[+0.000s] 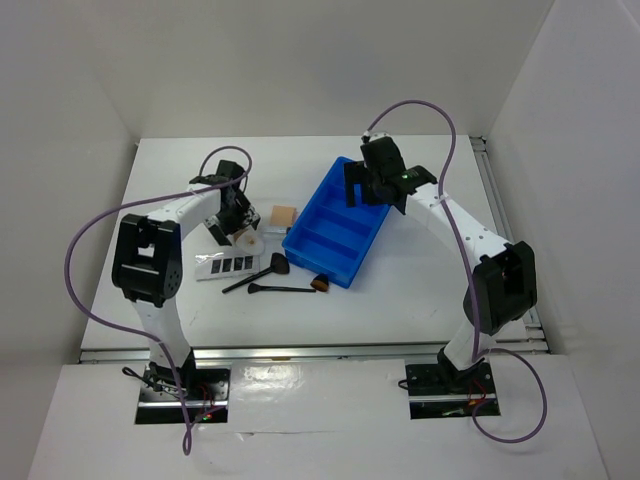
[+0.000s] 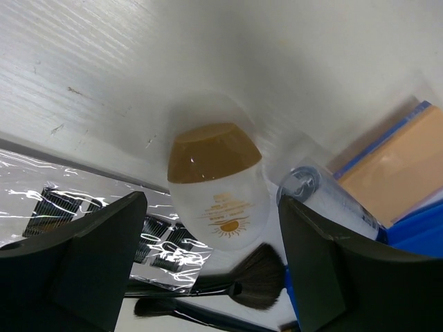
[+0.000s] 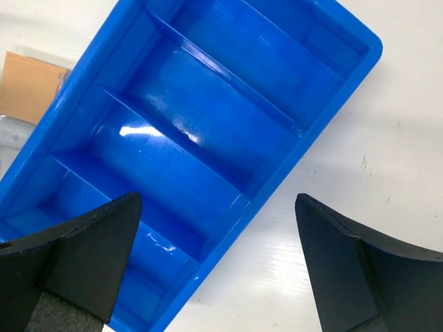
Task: Organize the makeup
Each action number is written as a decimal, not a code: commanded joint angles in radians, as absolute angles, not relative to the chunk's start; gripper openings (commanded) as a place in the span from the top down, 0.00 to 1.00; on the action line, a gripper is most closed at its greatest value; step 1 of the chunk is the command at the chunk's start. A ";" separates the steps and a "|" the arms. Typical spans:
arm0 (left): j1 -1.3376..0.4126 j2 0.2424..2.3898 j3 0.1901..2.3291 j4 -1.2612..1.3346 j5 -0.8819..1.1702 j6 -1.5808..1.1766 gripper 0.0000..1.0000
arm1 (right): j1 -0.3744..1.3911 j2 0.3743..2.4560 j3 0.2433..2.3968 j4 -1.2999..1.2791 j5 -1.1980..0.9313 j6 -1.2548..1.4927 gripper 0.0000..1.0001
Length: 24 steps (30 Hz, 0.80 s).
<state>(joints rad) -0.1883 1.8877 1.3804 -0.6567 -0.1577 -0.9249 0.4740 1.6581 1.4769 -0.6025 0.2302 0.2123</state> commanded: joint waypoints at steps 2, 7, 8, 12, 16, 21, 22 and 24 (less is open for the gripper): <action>-0.189 1.930 1.378 -0.672 -0.178 -0.963 0.14 | 0.483 1.651 1.468 -0.626 0.258 0.218 0.01; -0.189 1.953 1.367 -0.661 -0.157 -0.973 0.17 | 0.483 1.641 1.477 -0.635 0.267 0.227 0.01; -0.189 1.953 1.367 -0.652 -0.156 -0.973 0.17 | 0.483 1.641 1.477 -0.644 0.267 0.227 0.01; -0.209 1.982 1.385 -0.661 -0.169 -0.973 0.17 | 0.483 1.612 1.456 -0.644 0.276 0.247 0.01; -0.218 2.002 1.394 -0.672 -0.189 -0.963 0.18 | 0.483 1.589 1.442 -0.606 0.276 0.247 0.01; -0.227 2.020 1.405 -0.681 -0.210 -0.963 0.18 | 0.483 1.608 1.453 -0.615 0.276 0.247 0.01; -0.227 2.020 1.405 -0.681 -0.210 -0.963 0.19 | 0.483 1.608 1.453 -0.615 0.276 0.247 0.01; -0.238 2.020 1.416 -0.690 -0.219 -0.963 0.21 | 0.492 1.618 1.462 -0.624 0.276 0.247 0.01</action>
<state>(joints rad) -0.2234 1.9793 1.3991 -0.6754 -0.2115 -0.9474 0.4755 1.6520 1.4452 -0.6262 0.2558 0.2382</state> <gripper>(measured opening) 0.800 0.993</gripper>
